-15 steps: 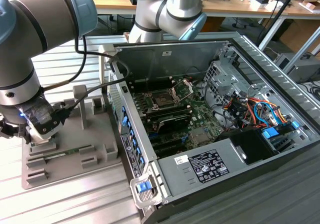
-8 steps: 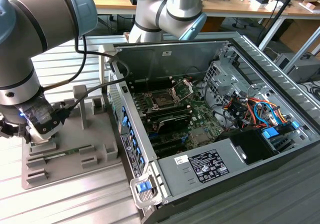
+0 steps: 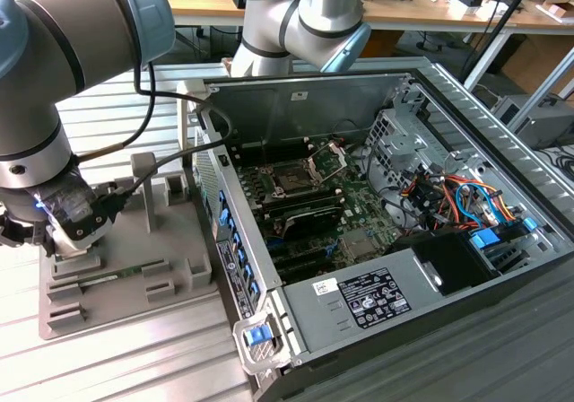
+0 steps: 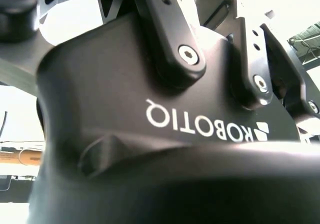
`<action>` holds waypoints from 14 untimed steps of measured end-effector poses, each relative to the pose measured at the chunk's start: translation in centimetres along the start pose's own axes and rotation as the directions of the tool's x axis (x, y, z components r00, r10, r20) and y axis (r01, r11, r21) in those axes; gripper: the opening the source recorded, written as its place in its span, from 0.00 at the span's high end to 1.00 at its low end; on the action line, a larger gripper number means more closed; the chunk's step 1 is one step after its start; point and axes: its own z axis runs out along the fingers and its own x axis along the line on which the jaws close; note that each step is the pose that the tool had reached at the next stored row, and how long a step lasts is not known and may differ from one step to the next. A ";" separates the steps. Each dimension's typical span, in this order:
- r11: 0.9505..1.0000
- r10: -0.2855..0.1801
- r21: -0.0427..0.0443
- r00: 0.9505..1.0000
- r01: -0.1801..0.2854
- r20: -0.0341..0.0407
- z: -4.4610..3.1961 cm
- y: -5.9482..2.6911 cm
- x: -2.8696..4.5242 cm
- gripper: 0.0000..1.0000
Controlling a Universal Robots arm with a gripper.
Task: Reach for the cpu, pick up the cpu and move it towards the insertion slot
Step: 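Pick up the cpu and move it towards the insertion slot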
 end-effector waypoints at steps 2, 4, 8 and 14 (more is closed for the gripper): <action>1.000 0.000 -0.002 1.000 0.000 0.000 -0.02 0.00 0.00 0.45; 1.000 0.000 -0.004 1.000 0.000 0.000 -0.03 0.00 0.00 0.45; 1.000 0.000 -0.007 1.000 0.000 0.001 -0.05 0.00 0.00 0.45; 1.000 0.000 -0.012 1.000 0.000 0.001 -0.07 0.01 0.00 0.45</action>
